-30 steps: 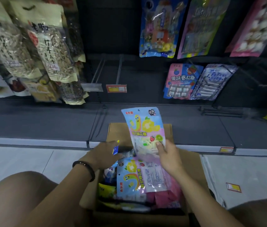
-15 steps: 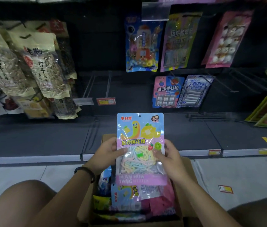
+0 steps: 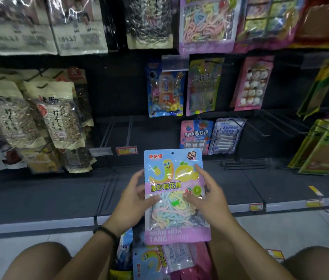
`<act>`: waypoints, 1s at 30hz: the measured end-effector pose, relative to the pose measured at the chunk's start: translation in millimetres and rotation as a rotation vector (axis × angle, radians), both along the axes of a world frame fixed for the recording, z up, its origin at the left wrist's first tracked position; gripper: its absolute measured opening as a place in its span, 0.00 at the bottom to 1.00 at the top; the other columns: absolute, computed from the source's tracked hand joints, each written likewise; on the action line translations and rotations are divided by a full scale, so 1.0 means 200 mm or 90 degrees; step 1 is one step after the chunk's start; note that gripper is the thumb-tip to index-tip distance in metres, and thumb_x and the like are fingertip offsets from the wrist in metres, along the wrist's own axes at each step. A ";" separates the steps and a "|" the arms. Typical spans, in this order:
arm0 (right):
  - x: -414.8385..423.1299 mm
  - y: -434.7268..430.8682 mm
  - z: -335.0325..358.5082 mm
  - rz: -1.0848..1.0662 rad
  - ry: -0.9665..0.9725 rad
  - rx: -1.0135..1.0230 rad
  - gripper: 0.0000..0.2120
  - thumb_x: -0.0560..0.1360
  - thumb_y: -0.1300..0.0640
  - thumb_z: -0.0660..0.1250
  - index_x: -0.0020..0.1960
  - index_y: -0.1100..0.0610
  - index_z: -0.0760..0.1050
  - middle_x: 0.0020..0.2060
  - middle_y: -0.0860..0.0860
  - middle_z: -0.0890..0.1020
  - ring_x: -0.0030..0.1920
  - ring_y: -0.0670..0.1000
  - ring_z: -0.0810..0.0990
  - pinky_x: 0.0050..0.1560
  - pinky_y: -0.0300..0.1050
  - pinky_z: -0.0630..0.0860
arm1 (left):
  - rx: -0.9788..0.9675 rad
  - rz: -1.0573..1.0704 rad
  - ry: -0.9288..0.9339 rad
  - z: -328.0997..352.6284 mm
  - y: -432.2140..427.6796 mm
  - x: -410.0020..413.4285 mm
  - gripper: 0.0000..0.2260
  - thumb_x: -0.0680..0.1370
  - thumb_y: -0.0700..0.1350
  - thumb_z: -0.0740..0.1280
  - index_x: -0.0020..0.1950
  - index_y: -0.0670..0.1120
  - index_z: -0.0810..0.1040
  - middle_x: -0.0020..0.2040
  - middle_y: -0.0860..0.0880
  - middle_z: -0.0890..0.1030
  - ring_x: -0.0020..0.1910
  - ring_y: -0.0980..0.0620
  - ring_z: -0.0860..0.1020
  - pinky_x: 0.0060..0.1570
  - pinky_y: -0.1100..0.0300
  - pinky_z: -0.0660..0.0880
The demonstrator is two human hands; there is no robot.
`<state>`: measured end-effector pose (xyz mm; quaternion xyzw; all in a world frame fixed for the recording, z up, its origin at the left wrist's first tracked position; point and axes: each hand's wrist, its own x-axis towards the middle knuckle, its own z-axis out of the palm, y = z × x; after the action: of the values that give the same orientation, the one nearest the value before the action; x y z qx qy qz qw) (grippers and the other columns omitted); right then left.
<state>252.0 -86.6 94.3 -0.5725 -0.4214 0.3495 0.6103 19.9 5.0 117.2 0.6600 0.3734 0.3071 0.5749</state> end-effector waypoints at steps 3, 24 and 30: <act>0.02 0.01 0.12 -0.007 -0.011 0.021 0.42 0.71 0.68 0.81 0.75 0.37 0.72 0.67 0.44 0.83 0.64 0.47 0.84 0.61 0.54 0.84 | 0.086 -0.001 0.003 0.11 -0.01 0.04 0.53 0.78 0.38 0.76 0.83 0.68 0.41 0.58 0.50 0.87 0.59 0.51 0.86 0.61 0.48 0.81; 0.42 0.33 1.69 -0.085 -0.408 0.236 0.51 0.69 0.49 0.84 0.80 0.28 0.57 0.75 0.39 0.66 0.72 0.43 0.68 0.67 0.46 0.71 | 0.493 -0.073 0.076 1.70 0.36 0.45 0.54 0.74 0.37 0.79 0.85 0.66 0.47 0.64 0.67 0.77 0.57 0.65 0.83 0.56 0.59 0.83; 0.60 0.52 2.08 -0.169 -0.405 0.239 0.53 0.59 0.39 0.83 0.76 0.24 0.58 0.69 0.53 0.78 0.49 0.54 0.81 0.58 0.58 0.83 | 0.608 -0.045 0.132 2.08 0.54 0.67 0.58 0.72 0.42 0.83 0.85 0.63 0.44 0.83 0.58 0.62 0.76 0.54 0.72 0.68 0.58 0.75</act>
<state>371.4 18.4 511.0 -0.5801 -0.5684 -0.0104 0.5833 153.5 112.8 533.7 0.8893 0.2236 0.3571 0.1781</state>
